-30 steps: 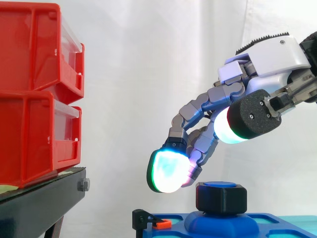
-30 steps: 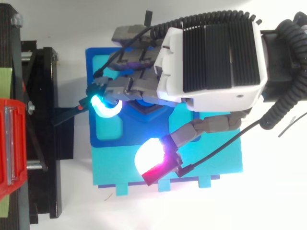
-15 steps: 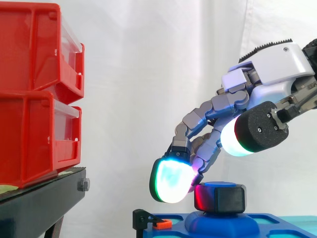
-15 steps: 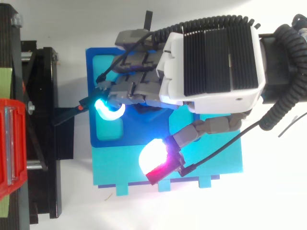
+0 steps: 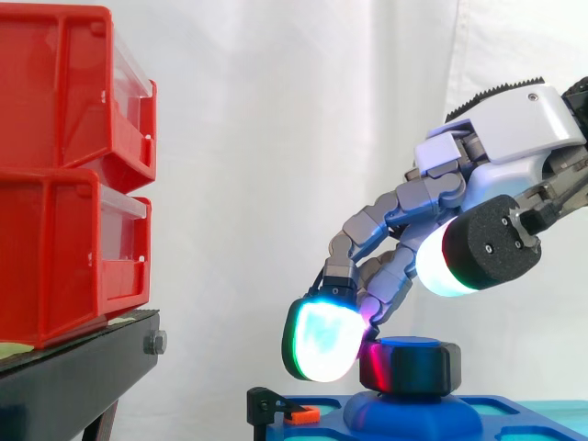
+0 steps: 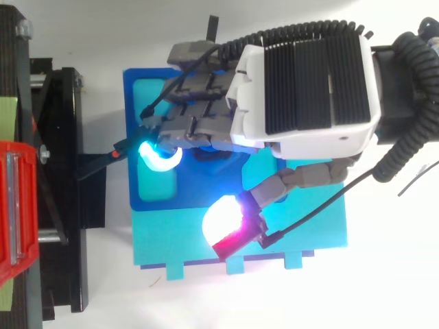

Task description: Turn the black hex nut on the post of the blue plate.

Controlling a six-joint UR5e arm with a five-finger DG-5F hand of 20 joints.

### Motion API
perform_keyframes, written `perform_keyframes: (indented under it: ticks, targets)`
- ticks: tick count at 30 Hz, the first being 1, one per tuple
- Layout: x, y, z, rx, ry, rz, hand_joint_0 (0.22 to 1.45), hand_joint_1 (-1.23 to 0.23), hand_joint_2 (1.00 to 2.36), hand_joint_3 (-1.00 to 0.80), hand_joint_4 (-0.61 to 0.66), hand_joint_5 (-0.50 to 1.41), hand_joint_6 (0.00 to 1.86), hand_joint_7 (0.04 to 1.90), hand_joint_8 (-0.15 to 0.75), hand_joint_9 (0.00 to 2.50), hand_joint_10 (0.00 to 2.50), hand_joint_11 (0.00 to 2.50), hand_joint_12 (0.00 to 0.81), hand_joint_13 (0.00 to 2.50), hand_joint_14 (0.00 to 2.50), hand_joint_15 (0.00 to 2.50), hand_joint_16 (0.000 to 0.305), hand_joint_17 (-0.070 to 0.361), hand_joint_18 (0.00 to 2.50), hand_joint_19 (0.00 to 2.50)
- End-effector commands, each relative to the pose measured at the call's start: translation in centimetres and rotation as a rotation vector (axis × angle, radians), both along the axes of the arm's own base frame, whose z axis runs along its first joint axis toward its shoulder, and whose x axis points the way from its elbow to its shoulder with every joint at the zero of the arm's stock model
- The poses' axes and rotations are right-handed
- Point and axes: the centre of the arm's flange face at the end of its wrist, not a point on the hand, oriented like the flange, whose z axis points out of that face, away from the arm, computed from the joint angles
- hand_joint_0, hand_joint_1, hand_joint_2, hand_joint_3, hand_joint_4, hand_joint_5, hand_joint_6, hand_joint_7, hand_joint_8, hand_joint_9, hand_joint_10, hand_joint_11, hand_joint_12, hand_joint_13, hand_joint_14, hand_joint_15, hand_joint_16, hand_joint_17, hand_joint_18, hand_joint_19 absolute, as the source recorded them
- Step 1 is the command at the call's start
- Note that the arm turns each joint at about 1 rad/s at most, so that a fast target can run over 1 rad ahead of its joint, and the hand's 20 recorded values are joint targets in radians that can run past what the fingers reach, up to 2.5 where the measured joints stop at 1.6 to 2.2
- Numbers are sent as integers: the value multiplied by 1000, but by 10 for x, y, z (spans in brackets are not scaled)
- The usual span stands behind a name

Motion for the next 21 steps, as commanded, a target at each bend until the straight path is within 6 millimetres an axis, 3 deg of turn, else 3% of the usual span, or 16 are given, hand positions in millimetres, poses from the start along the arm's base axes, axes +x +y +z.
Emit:
perform_keyframes:
  ticks: [1, 9, 21]
  targets:
    - [-2, -5, -1, -7, 10, 4, 517, -408, 1000, -500, 287, -158, 502, 749, 331, 676, 0, 0, 411, 444, 0, 31, 54, 121, 190, 154]
    - [-4, -12, -1, -12, 16, 3, 518, -407, 1000, -500, 291, -157, 502, 753, 331, 678, 0, 0, 411, 446, 1, 32, 54, 121, 192, 151]
    - [-8, -38, -1, -23, 8, 7, 519, -407, 1000, -500, 289, -157, 502, 753, 333, 679, 0, 0, 410, 448, 0, 29, 54, 121, 196, 155]
